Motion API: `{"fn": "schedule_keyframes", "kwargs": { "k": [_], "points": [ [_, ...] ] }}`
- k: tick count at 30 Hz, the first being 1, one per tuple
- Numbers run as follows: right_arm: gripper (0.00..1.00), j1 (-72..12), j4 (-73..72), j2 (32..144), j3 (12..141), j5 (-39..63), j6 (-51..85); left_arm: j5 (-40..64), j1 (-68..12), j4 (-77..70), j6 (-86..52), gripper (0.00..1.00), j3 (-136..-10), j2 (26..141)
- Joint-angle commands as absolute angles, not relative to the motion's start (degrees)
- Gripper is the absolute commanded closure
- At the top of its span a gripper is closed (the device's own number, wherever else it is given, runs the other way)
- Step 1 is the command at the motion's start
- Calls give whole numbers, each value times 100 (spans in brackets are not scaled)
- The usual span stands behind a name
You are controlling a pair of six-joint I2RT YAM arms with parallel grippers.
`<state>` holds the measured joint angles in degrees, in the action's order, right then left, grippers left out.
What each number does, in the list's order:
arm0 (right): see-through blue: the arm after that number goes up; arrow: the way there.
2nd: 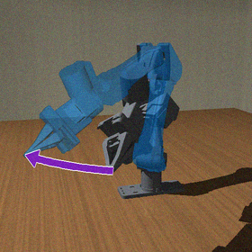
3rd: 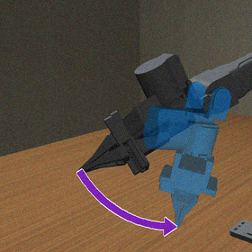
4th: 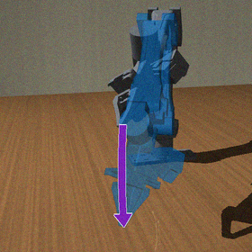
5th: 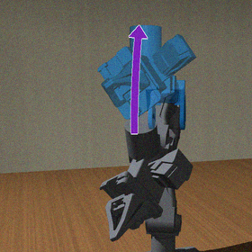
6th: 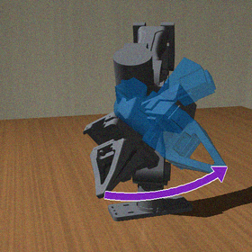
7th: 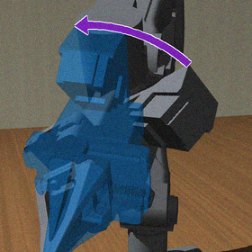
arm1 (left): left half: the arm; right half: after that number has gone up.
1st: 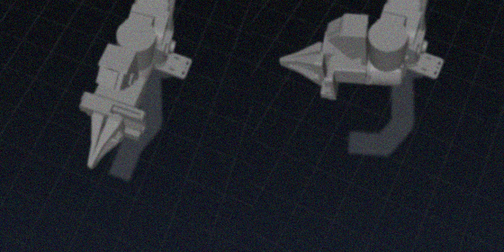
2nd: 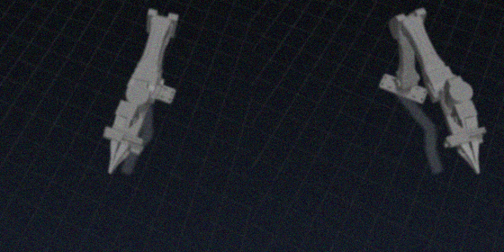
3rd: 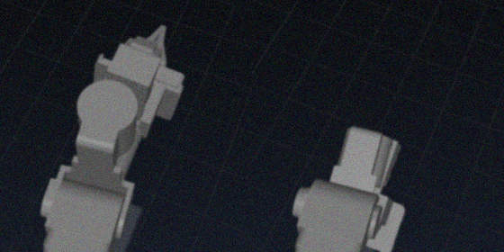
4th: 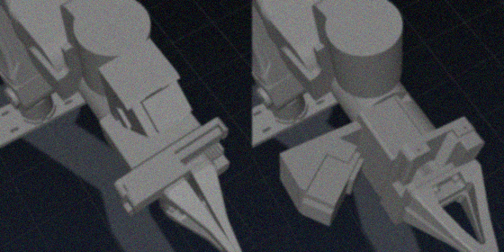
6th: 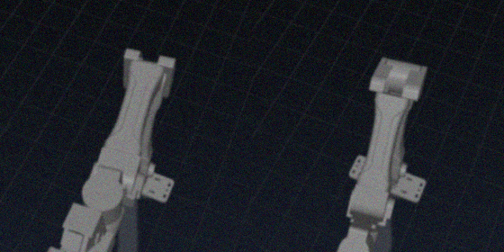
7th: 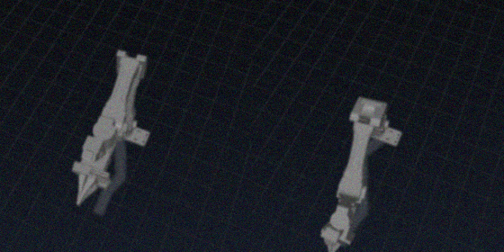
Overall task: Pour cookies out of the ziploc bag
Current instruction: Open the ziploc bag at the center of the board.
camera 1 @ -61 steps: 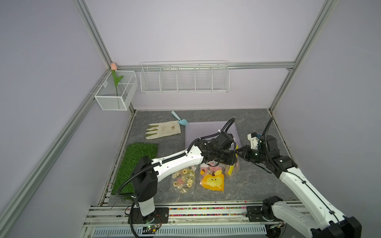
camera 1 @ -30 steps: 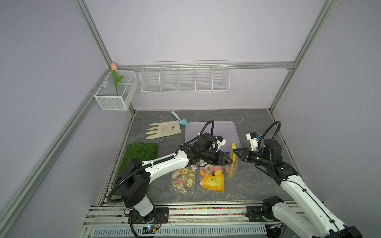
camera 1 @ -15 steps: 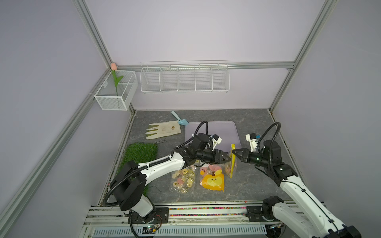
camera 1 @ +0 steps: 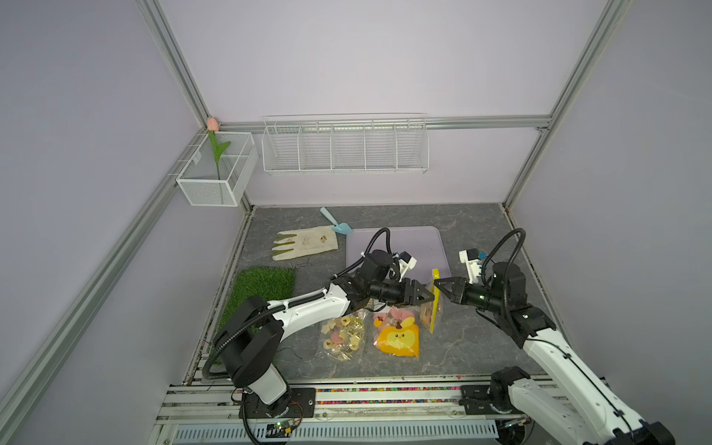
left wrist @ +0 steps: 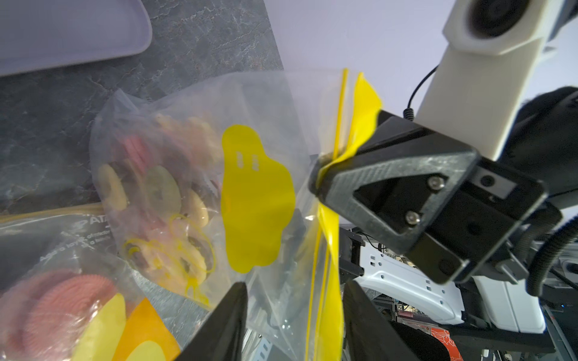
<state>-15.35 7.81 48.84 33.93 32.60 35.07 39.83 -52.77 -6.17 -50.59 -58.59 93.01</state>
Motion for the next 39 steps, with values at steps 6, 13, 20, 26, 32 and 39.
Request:
{"fn": "schedule_keyframes", "kwargs": {
  "k": [6,13,20,26,32,39],
  "points": [
    [93,-1495,497,4782,3296,3322,3419,4058,-5282,-862,-5207,50,-5815,9475],
    [93,-1494,450,4799,3270,3312,3444,4136,-5334,-1118,-5368,50,-5803,9566],
    [93,-1492,440,4792,3252,3297,3445,4140,-5377,-1190,-5423,51,-5806,9694],
    [93,-1496,654,4808,3285,3046,3569,4186,-5577,-1154,-5482,52,-5928,9680],
    [93,-1498,1066,4821,3375,2511,3683,4230,-5859,-955,-5542,68,-6112,9754],
    [92,-1513,1122,4783,3371,2216,4091,4008,-5923,-575,-5464,74,-6208,9645]
  ]
}}
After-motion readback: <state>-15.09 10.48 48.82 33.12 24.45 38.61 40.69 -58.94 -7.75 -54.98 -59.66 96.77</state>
